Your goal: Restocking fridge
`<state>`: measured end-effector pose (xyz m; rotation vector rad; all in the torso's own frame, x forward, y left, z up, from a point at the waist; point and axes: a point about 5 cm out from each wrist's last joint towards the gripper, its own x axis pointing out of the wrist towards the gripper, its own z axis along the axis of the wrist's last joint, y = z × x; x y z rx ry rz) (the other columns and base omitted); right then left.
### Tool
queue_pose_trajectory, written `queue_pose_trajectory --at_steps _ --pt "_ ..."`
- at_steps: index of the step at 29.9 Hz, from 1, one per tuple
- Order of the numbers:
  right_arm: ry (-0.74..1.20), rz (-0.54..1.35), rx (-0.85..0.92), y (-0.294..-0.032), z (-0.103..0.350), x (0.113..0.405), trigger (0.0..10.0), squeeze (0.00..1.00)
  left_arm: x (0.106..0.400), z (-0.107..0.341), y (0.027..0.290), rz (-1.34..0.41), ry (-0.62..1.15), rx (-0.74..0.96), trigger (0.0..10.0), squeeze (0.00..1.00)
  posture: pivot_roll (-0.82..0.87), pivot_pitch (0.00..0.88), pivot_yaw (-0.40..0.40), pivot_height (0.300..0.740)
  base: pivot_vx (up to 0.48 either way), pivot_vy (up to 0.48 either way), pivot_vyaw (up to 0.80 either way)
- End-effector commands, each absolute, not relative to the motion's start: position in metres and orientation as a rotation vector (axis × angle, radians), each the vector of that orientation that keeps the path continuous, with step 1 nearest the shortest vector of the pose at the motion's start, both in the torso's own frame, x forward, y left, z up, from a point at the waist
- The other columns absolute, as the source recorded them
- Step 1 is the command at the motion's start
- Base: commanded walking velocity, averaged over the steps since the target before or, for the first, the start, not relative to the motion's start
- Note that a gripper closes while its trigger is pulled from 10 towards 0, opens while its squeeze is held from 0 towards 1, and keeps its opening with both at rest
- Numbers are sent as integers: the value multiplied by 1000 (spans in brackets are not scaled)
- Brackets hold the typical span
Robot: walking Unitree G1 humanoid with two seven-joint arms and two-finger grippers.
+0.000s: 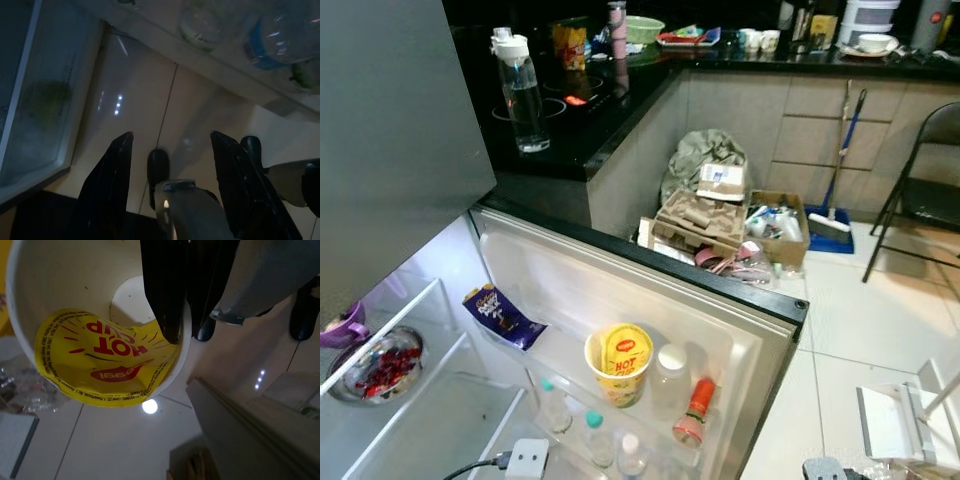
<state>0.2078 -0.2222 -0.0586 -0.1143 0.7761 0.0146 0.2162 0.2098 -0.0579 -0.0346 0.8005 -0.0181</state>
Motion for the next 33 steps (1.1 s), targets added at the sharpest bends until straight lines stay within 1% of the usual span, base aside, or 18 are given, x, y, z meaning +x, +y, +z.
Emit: queue_pose_trajectory --at_steps 1,26,33 --pt "786 23 -110 -220 -60 206 10000 0 210 -61 212 -12 819 -33 10000 0 -138 117 15 740 0 -356 0" --pt "770 50 -114 -219 -56 212 10000 0 213 -60 213 6 812 -52 10000 0 -140 116 18 740 0 0 0" --pt "780 55 -117 -216 -57 210 10000 0 213 -60 212 2 813 -50 10000 0 -141 120 20 740 0 0 800"
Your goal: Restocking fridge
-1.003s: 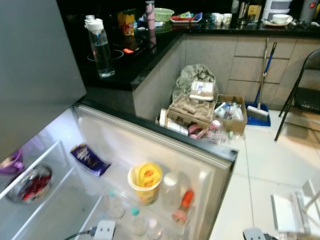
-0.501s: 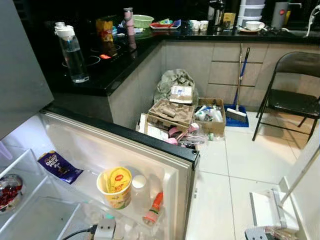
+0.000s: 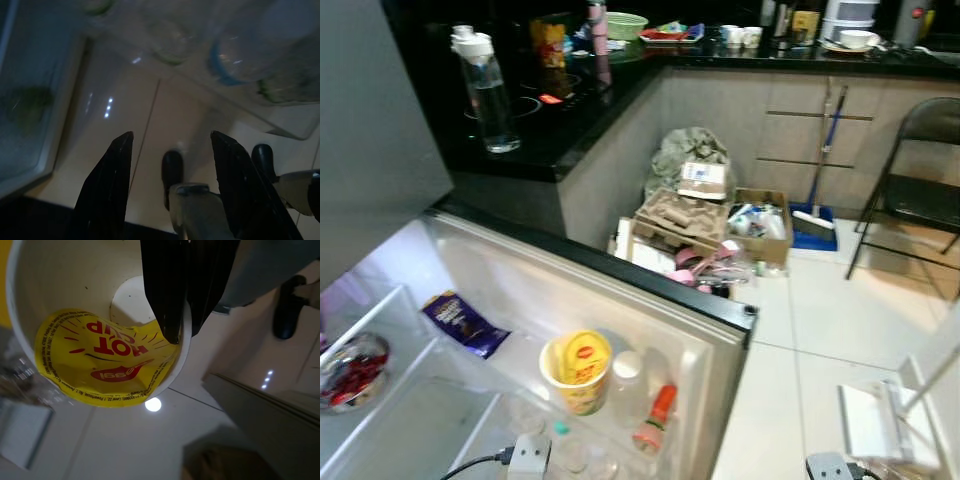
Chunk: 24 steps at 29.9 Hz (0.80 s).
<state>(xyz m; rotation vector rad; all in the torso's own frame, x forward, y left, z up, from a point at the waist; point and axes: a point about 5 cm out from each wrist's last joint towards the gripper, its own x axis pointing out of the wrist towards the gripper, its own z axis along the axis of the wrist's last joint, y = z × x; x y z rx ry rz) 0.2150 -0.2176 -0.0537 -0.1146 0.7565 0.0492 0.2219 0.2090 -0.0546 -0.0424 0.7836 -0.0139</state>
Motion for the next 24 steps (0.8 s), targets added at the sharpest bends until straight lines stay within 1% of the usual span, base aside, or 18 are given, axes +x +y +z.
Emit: queue_pose_trajectory --at_steps 1,14,16,17,24 --pt "780 54 -117 -216 -57 210 10000 0 213 -60 212 2 813 -51 10000 0 -142 120 21 740 0 0 800" --pt "792 37 -116 -220 -59 205 10000 0 212 -61 211 -11 820 -44 10000 0 -143 122 22 740 0 0 800" --pt "797 30 -113 -221 -60 204 10000 0 213 -61 210 -20 821 -38 10000 0 -146 132 33 740 0 0 800" --pt "800 25 -113 -221 -61 203 10000 0 213 -61 210 -26 822 -35 10000 0 -146 132 33 740 0 0 469" --pt "823 -26 -96 -225 -64 196 10000 0 214 -60 207 -55 828 -12 10000 0 -150 143 44 740 0 0 0"
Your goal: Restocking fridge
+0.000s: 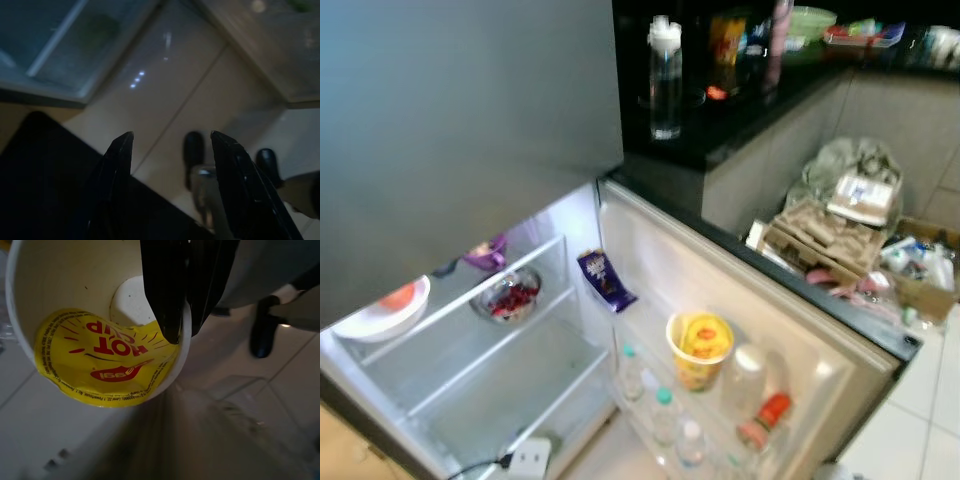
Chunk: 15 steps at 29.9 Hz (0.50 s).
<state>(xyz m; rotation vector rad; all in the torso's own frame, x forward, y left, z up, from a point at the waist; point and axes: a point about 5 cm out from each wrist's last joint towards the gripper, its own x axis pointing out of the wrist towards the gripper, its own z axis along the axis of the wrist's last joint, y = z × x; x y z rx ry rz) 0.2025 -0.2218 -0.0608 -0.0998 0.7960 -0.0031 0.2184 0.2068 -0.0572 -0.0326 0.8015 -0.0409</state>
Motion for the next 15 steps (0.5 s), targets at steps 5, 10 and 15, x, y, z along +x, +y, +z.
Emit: queue_pose_trajectory --at_steps 5,10,15 --pt "838 -38 -104 -228 -66 193 10000 0 215 -60 206 -66 832 -3 10000 0 -153 145 48 740 0 0 0" --pt "851 -53 -105 -231 -67 189 10000 0 216 -60 206 -70 832 -4 10000 0 -156 147 50 740 0 0 0" --pt "852 -55 -102 -232 -67 189 10000 0 217 -59 205 -70 832 -11 10000 0 -157 147 48 740 0 0 0"
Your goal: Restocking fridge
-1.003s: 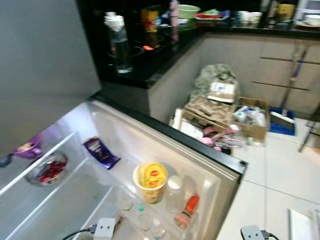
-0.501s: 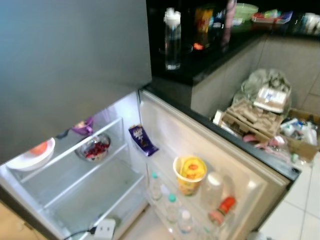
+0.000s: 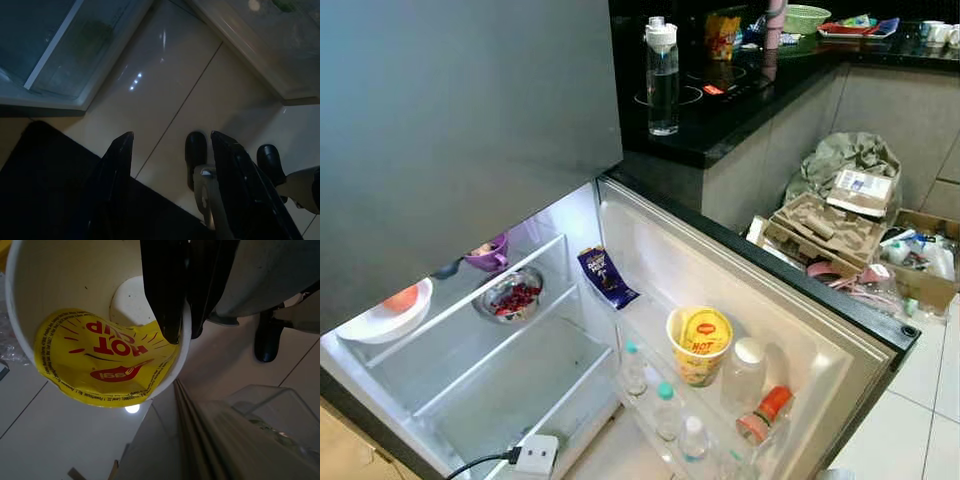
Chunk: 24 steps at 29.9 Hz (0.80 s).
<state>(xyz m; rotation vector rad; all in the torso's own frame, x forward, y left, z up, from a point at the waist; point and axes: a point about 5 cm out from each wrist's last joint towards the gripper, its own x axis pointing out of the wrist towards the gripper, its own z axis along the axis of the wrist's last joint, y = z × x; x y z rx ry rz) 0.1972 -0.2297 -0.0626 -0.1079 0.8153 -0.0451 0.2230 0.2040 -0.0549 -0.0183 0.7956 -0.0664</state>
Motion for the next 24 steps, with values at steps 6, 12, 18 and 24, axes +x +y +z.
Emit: queue_pose_trajectory --at_steps 6,12,18,24 --pt "856 -58 -99 -233 -68 187 10000 0 216 -60 205 -69 837 -16 10000 0 -156 146 48 740 0 0 0" --pt "869 -61 -96 -233 -70 185 10000 0 216 -60 204 -73 843 -17 10000 0 -154 143 50 740 0 49 0" --pt "882 -65 -91 -231 -72 183 10000 0 217 -60 206 -77 845 -14 10000 0 -151 137 55 740 0 201 0" --pt "886 -66 -89 -231 -73 182 10000 0 217 -59 207 -79 846 -12 10000 0 -151 135 56 740 0 80 0"
